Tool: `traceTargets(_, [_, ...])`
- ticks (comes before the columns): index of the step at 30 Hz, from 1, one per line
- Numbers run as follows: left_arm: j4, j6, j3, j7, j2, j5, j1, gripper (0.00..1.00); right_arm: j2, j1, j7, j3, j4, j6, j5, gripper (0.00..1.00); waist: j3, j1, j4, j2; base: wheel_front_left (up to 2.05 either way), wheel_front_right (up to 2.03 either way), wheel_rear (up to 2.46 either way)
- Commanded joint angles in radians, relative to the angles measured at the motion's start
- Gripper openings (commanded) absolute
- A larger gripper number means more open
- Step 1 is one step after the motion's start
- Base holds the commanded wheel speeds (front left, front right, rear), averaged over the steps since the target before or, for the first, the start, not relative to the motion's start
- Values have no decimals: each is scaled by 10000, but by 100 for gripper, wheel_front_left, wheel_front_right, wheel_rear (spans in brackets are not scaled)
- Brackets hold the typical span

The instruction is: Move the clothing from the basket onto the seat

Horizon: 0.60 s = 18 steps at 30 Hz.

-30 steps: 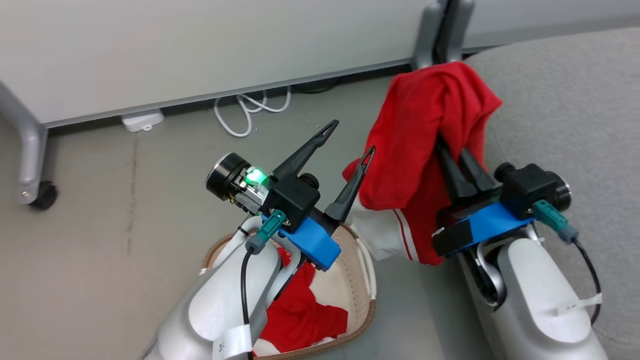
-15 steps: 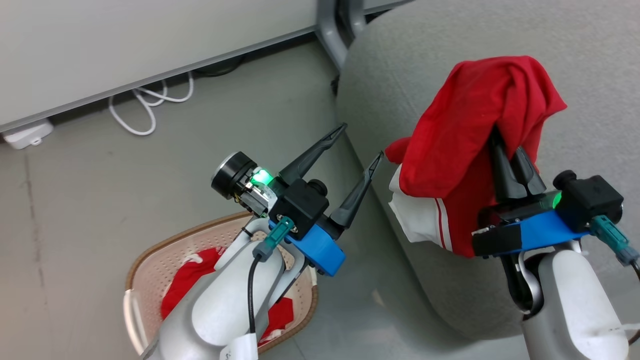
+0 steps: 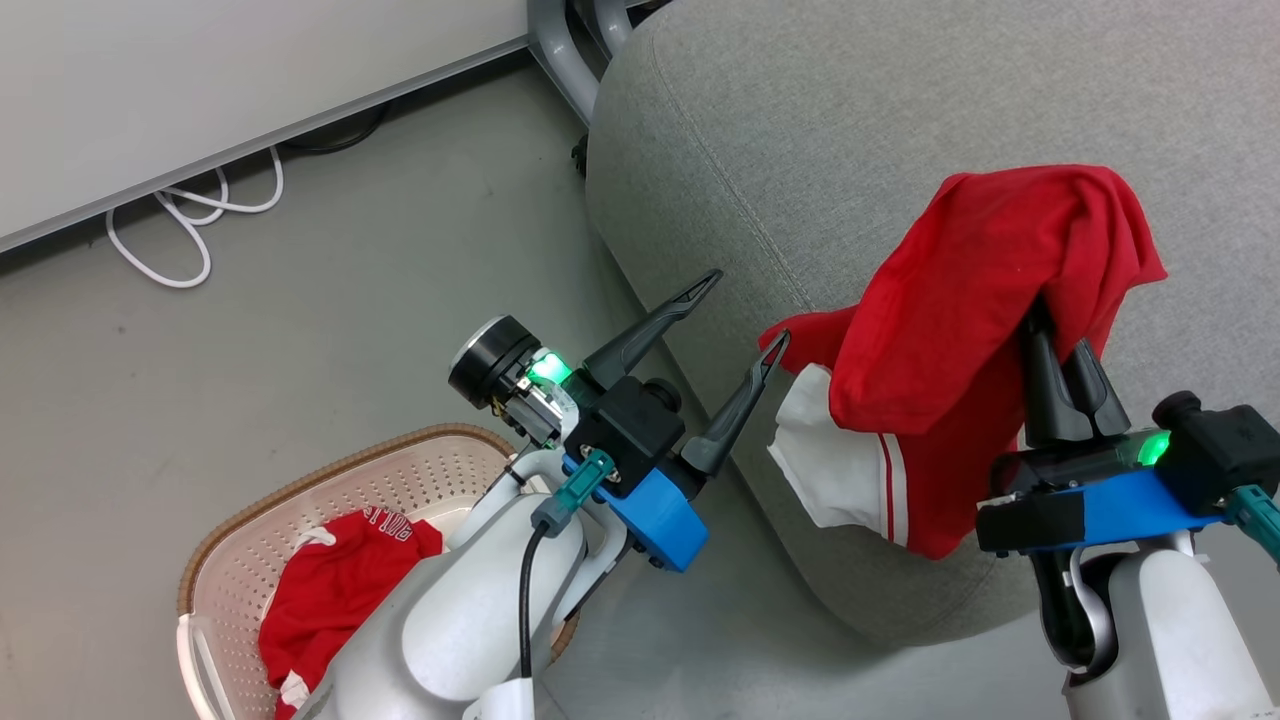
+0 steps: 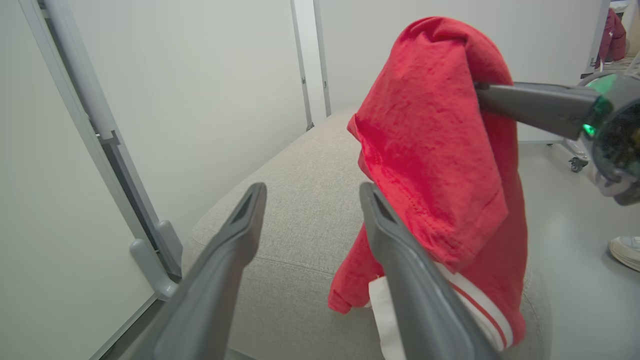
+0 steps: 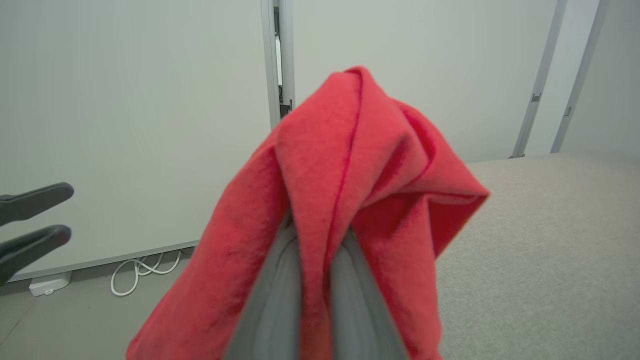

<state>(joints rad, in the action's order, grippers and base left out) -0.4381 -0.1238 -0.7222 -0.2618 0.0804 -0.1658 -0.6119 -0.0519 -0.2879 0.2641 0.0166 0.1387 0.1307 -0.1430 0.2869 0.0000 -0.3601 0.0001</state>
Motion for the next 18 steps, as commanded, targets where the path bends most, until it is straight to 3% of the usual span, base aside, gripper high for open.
traceTargets(1, [-18,-14,7,-48,17,-10,-101,100,23,117,6,-10,-102,1,-28,0,5,0,2,-1,0,0,0])
traceTargets(9, [85,-32,152,-48,147,12,-282,100,20,-766,6,170,-455,1,-90,0,249,0,68,-1,0,0,0])
traceTargets(18, [153,5,199,-8,407,249,-892,100,-46,-3421,6,1195,-821,1,187,0,1585,0,205,-1,0,0,0])
